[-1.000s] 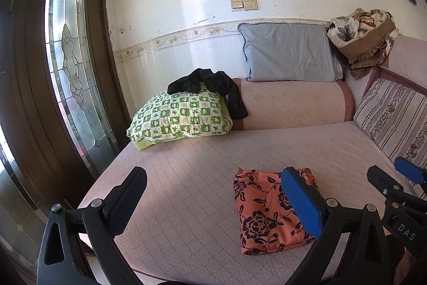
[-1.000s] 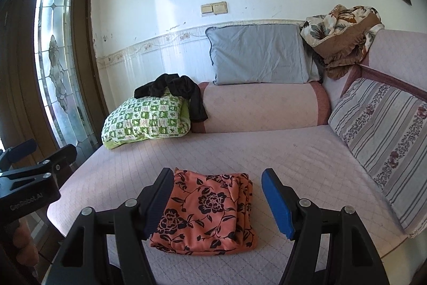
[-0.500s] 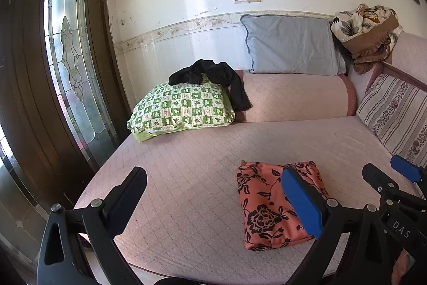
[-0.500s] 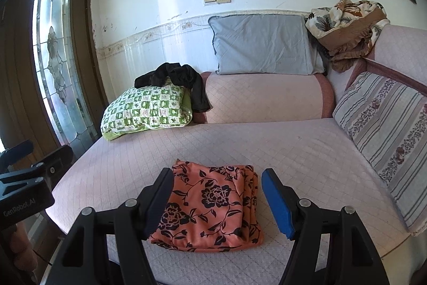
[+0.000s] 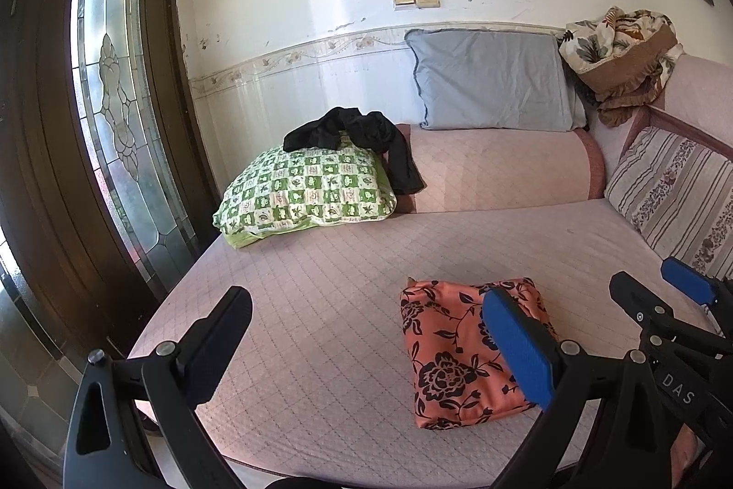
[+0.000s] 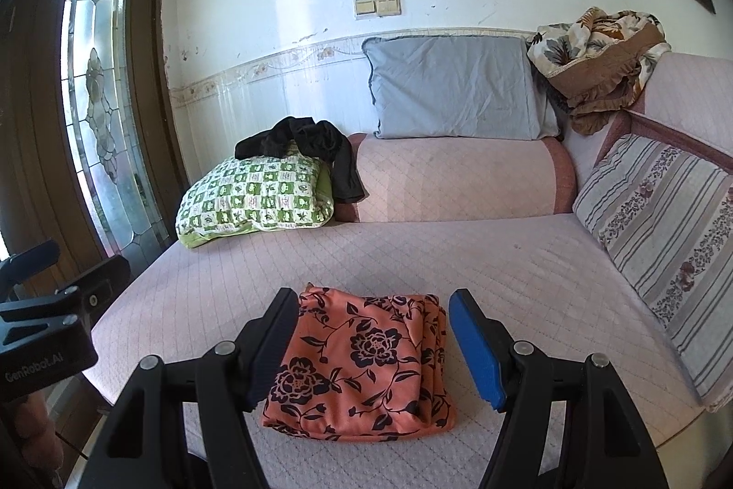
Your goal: Fold small clothes
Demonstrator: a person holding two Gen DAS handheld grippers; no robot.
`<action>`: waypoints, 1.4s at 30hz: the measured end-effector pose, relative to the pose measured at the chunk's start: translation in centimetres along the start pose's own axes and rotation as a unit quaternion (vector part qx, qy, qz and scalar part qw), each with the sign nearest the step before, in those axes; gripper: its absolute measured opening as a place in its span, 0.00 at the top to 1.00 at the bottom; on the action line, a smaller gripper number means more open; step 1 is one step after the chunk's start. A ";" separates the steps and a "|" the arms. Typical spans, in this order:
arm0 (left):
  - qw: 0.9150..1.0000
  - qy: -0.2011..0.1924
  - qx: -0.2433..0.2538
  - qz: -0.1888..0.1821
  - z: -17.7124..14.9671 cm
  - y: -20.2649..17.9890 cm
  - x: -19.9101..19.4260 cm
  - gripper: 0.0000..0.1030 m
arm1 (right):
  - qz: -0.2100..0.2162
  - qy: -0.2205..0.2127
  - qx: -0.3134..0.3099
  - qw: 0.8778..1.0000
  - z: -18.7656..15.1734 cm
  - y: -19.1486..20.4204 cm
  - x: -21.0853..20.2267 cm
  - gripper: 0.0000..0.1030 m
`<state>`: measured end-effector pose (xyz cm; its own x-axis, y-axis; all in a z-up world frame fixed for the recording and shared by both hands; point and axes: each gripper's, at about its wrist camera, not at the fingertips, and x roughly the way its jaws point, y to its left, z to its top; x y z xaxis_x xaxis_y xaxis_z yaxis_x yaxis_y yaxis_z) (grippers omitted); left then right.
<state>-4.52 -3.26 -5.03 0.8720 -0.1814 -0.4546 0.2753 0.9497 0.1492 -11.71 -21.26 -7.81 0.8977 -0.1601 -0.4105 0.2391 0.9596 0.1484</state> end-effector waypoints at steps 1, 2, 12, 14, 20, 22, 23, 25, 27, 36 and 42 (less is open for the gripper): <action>1.000 0.000 0.000 -0.001 0.0 0.0 -0.1 0.02 | 0.000 -0.001 0.000 1.000 0.0 0.0 -0.1 0.30; 1.000 -0.001 -0.001 -0.001 0.1 0.0 -0.2 0.02 | 0.000 -0.002 0.001 1.000 0.0 0.0 -0.1 0.30; 1.000 -0.005 0.000 -0.004 0.4 -0.1 -0.6 0.02 | -0.006 -0.008 0.001 1.000 0.2 -0.1 -0.4 0.30; 1.000 -0.005 -0.001 -0.004 0.4 -0.1 -0.6 0.02 | -0.006 -0.008 0.001 1.000 0.2 -0.1 -0.4 0.30; 1.000 -0.005 -0.001 -0.003 0.4 -0.1 -0.6 0.02 | -0.007 -0.009 0.000 1.000 0.2 0.0 -0.4 0.30; 1.000 -0.004 -0.001 -0.002 0.4 -0.1 -0.6 0.02 | -0.006 -0.009 0.000 1.000 0.2 -0.1 -0.3 0.30; 1.000 -0.004 -0.001 -0.002 0.4 -0.1 -0.6 0.02 | -0.006 -0.009 0.000 1.000 0.2 0.0 -0.3 0.30; 1.000 -0.003 0.000 -0.003 0.4 -0.1 -0.6 0.02 | -0.006 -0.009 0.001 1.000 0.2 0.0 -0.3 0.30; 1.000 -0.003 0.000 -0.004 0.3 -0.1 -0.6 0.02 | -0.006 -0.008 0.001 1.000 0.3 -0.1 -0.3 0.30; 1.000 -0.003 0.002 -0.003 0.2 -0.3 -0.4 0.02 | -0.005 -0.008 0.001 1.000 0.3 -0.2 -0.2 0.30; 1.000 -0.001 0.005 -0.008 0.3 -0.4 0.1 0.02 | -0.003 -0.007 -0.002 1.000 0.5 -0.3 0.3 0.30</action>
<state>-4.40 -3.72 -4.86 0.8681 -0.1975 -0.4554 0.2933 0.9442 0.1496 -11.30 -21.68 -7.50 0.9014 -0.1681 -0.3990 0.2422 0.9596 0.1429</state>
